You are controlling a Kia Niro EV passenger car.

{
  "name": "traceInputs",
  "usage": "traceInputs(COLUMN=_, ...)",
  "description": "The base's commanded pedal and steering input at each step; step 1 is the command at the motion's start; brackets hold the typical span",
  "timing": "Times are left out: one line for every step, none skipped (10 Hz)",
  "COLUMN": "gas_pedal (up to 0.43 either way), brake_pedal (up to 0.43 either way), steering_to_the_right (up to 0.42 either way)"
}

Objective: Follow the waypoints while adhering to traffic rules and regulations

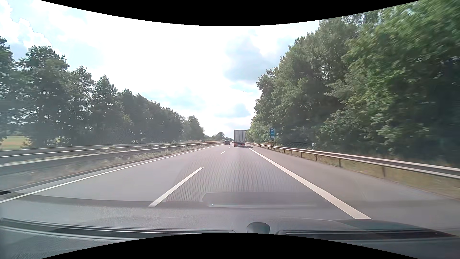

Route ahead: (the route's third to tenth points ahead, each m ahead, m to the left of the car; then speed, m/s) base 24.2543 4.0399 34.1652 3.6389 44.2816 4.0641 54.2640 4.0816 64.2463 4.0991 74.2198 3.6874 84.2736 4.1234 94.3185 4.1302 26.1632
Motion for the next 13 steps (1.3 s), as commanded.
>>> traceInputs(gas_pedal=0.311, brake_pedal=0.0, steering_to_the_right=0.0)
traceInputs(gas_pedal=0.311, brake_pedal=0.0, steering_to_the_right=0.0)
traceInputs(gas_pedal=0.311, brake_pedal=0.0, steering_to_the_right=0.0)
traceInputs(gas_pedal=0.311, brake_pedal=0.0, steering_to_the_right=0.0)
traceInputs(gas_pedal=0.311, brake_pedal=0.0, steering_to_the_right=0.0)
traceInputs(gas_pedal=0.311, brake_pedal=0.0, steering_to_the_right=0.0)
traceInputs(gas_pedal=0.311, brake_pedal=0.0, steering_to_the_right=0.0)
traceInputs(gas_pedal=0.319, brake_pedal=0.0, steering_to_the_right=0.0)
traceInputs(gas_pedal=0.319, brake_pedal=0.0, steering_to_the_right=0.0)
traceInputs(gas_pedal=0.319, brake_pedal=0.0, steering_to_the_right=0.0)
traceInputs(gas_pedal=0.319, brake_pedal=0.0, steering_to_the_right=0.0)
traceInputs(gas_pedal=0.319, brake_pedal=0.0, steering_to_the_right=0.0)
traceInputs(gas_pedal=0.319, brake_pedal=0.0, steering_to_the_right=-0.001)
